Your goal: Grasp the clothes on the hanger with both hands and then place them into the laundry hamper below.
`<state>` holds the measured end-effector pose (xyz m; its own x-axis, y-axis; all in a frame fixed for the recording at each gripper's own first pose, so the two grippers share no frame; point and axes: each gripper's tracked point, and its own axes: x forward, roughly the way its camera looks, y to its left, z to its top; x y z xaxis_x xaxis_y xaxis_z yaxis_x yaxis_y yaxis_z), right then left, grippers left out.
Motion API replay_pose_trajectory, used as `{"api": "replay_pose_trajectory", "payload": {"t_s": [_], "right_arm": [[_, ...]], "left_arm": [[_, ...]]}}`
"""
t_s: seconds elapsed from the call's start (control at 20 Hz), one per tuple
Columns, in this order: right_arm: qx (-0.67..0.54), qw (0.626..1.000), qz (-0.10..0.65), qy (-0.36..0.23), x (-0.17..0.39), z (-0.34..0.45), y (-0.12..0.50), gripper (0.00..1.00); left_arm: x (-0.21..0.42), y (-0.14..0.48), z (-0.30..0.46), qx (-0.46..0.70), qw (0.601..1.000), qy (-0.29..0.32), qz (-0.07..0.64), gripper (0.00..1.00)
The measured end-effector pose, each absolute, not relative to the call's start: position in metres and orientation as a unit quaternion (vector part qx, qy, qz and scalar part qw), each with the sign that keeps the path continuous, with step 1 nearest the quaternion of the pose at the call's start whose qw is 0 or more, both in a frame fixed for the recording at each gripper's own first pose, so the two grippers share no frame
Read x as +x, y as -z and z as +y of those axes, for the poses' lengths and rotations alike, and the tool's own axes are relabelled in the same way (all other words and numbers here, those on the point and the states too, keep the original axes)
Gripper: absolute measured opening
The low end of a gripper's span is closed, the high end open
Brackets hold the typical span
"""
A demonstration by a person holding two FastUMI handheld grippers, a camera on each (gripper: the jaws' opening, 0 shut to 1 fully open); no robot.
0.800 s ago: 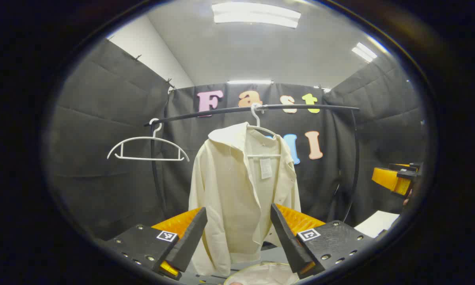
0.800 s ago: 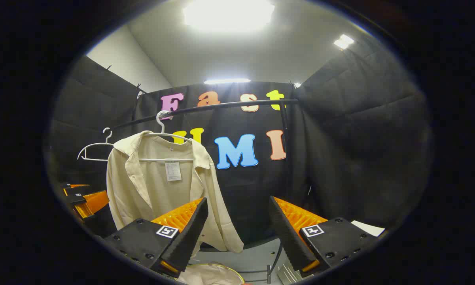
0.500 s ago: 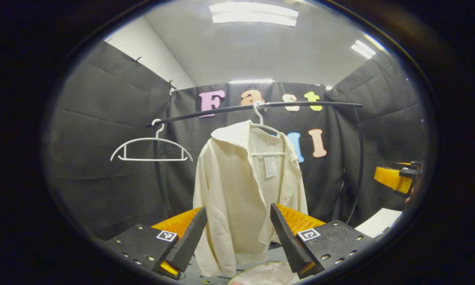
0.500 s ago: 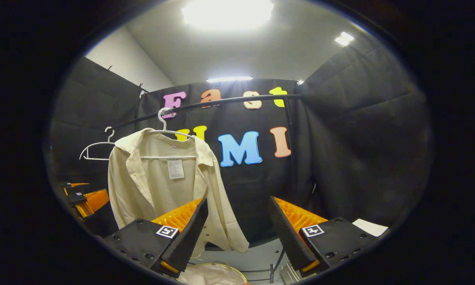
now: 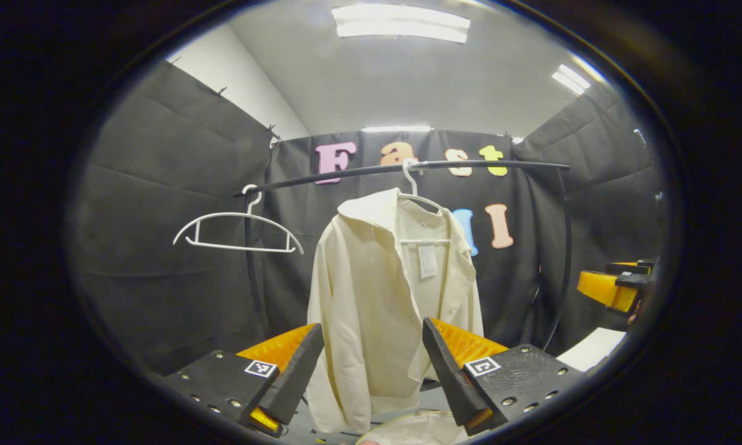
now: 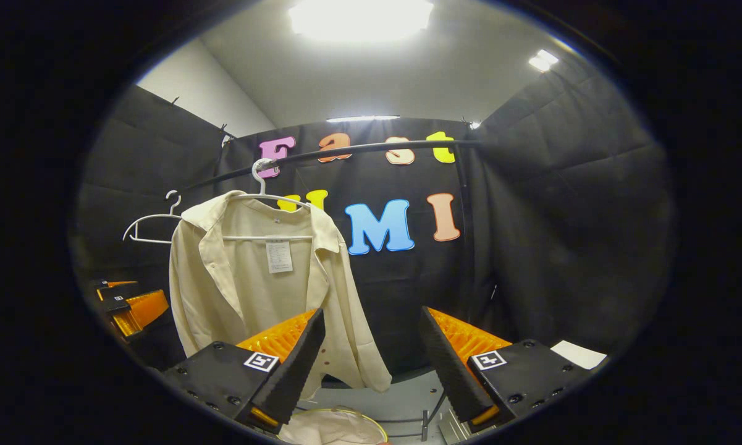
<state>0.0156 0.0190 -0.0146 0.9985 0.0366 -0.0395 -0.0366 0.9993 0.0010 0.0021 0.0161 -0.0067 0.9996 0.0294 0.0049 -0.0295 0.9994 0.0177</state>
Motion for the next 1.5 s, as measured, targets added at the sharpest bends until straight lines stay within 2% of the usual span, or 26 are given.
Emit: {"api": "replay_pose_trajectory", "payload": {"t_s": [0.05,0.1,0.35,0.4,0.45,0.5,0.55,0.6,0.65,0.7,0.75,0.8,0.85,0.95,1.0,1.1,1.2,1.25,1.3,1.35,1.5], "right_arm": [[-0.001,1.000,0.018,-0.018,0.016,0.020,0.014,0.97],[-0.005,1.000,0.016,-0.017,0.015,0.023,0.014,0.97],[-0.031,0.999,0.000,-0.009,0.030,0.026,0.004,0.97],[-0.033,0.999,-0.004,-0.011,0.037,0.026,0.002,0.92],[-0.032,0.999,-0.006,-0.017,0.043,0.028,0.001,0.97],[-0.032,0.999,-0.010,-0.024,0.050,0.029,0.000,0.97],[-0.033,0.999,-0.013,-0.030,0.061,0.028,-0.001,0.92],[-0.031,0.999,-0.012,-0.036,0.074,0.027,0.000,0.97],[-0.024,0.999,-0.007,-0.043,0.084,0.027,0.001,0.92],[-0.015,0.998,-0.003,-0.057,0.093,0.029,0.003,0.97],[-0.009,0.997,-0.004,-0.072,0.105,0.032,0.001,0.92],[-0.005,0.996,-0.007,-0.083,0.116,0.034,-0.002,0.97],[-0.002,0.996,-0.007,-0.094,0.126,0.036,-0.003,0.92],[0.010,0.992,-0.007,-0.124,0.145,0.045,-0.002,0.97],[0.015,0.991,-0.007,-0.136,0.152,0.049,-0.002,0.92],[0.021,0.987,-0.007,-0.161,0.171,0.060,-0.002,0.97],[0.020,0.983,-0.015,-0.180,0.189,0.072,-0.003,0.97],[0.018,0.982,-0.018,-0.188,0.201,0.078,-0.004,0.92],[0.017,0.980,-0.018,-0.197,0.211,0.086,-0.001,0.92],[0.017,0.978,-0.014,-0.205,0.222,0.094,0.003,0.97],[0.019,0.976,-0.004,-0.219,0.242,0.111,0.010,0.97]], "left_arm": [[0.002,0.007,0.018,0.009,1.000,-0.014,-0.003,0.94],[0.002,0.007,0.020,0.009,1.000,-0.013,-0.004,0.94],[0.003,0.014,0.019,-0.002,1.000,0.010,0.001,0.95],[0.006,0.015,0.020,0.002,1.000,0.010,0.002,0.95],[0.010,0.016,0.019,0.007,1.000,0.006,0.005,0.95],[0.014,0.015,0.016,0.007,1.000,0.000,0.005,0.94],[0.020,0.013,0.009,0.003,1.000,-0.004,0.001,0.94],[0.027,0.011,0.001,-0.001,1.000,-0.008,-0.001,0.94],[0.035,0.012,-0.005,-0.002,1.000,-0.017,0.002,0.94],[0.041,0.013,-0.009,0.001,0.999,-0.033,0.007,0.94],[0.048,0.010,-0.013,0.000,0.999,-0.045,0.004,0.94],[0.056,0.007,-0.018,0.000,0.999,-0.055,-0.001,0.94],[0.063,0.005,-0.021,0.004,0.998,-0.065,-0.003,0.94],[0.077,0.001,-0.025,0.017,0.996,-0.084,-0.006,0.94],[0.085,-0.003,-0.025,0.022,0.995,-0.092,-0.011,0.94],[0.099,-0.008,-0.027,0.027,0.994,-0.109,-0.018,0.94],[0.112,-0.013,-0.025,0.036,0.991,-0.129,-0.024,0.94],[0.119,-0.017,-0.023,0.041,0.989,-0.138,-0.030,0.94],[0.125,-0.021,-0.021,0.044,0.987,-0.148,-0.036,0.94],[0.131,-0.022,-0.020,0.046,0.986,-0.155,-0.038,0.94],[0.148,-0.020,-0.017,0.052,0.983,-0.174,-0.035,0.94]]}}
